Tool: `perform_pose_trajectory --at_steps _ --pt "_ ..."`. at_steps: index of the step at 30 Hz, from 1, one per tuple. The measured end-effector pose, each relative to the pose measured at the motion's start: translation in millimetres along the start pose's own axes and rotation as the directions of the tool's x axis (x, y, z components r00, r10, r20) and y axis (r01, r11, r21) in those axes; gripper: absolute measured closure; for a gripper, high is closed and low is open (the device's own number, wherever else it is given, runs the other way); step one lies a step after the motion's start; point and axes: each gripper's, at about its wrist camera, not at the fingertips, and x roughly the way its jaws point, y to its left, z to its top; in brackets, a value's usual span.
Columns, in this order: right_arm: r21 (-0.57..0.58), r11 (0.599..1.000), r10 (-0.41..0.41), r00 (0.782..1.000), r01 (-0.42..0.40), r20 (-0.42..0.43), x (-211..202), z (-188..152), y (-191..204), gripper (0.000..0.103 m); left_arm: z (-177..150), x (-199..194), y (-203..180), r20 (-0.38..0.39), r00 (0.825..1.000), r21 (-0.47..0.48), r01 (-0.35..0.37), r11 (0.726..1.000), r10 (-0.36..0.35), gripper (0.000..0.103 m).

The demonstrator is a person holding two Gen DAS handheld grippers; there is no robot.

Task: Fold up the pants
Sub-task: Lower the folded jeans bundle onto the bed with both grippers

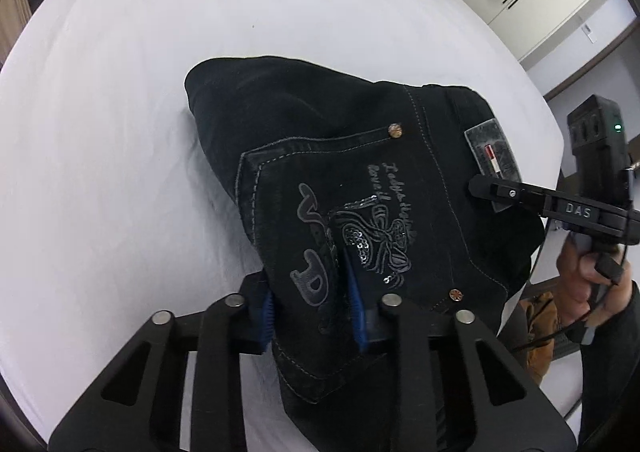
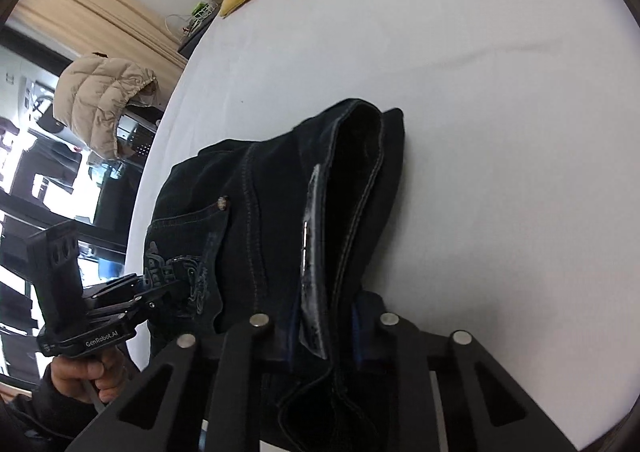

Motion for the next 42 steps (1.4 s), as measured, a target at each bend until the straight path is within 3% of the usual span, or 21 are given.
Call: perform_pose_trajectory --at_steps 6,14,27,34,37,40,41,42 --pt "-0.063 0.998 -0.022 0.999 0.024 0.043 -16.7 3.6 38.2 0.083 2.9 -22.0 -0.5 0.037 0.999 0.014 0.011 1.000 -0.011 0.083" --pt "-0.129 0.992 -0.005 0.998 0.013 0.067 -10.3 33.7 90.0 0.083 11.4 -70.5 23.1 0.141 0.989 0.017 -0.049 0.999 0.046 0.084" --pt "-0.176 0.982 0.074 0.996 -0.064 0.054 71.4 127.1 161.2 0.083 59.1 -99.1 121.3 0.197 0.962 -0.024 -0.186 0.982 0.187 0.083" --pt "-0.122 0.990 0.071 0.997 -0.069 0.013 124.0 158.6 150.7 0.083 80.9 -72.4 181.4 0.156 0.970 -0.063 -0.181 0.982 0.188 0.083" --pt "-0.089 0.995 0.055 0.999 -0.055 -0.001 144.1 160.7 137.8 0.083 75.7 -49.3 189.2 0.135 0.976 -0.092 -0.159 0.983 0.171 0.082" --pt "-0.019 0.995 0.094 0.996 -0.095 -0.008 156.4 158.1 113.5 0.074 65.4 -40.4 194.3 0.144 0.977 -0.106 -0.143 0.984 0.157 0.076" --pt "-0.008 0.996 0.094 0.996 -0.094 -0.008 159.5 155.8 107.4 0.068 65.3 -38.7 197.5 0.146 0.976 -0.109 -0.144 0.984 0.159 0.071" --pt "0.001 0.995 0.100 0.995 -0.100 -0.005 162.4 154.2 102.0 0.067 63.8 -36.3 201.6 0.153 0.976 -0.118 -0.139 0.983 0.157 0.065"
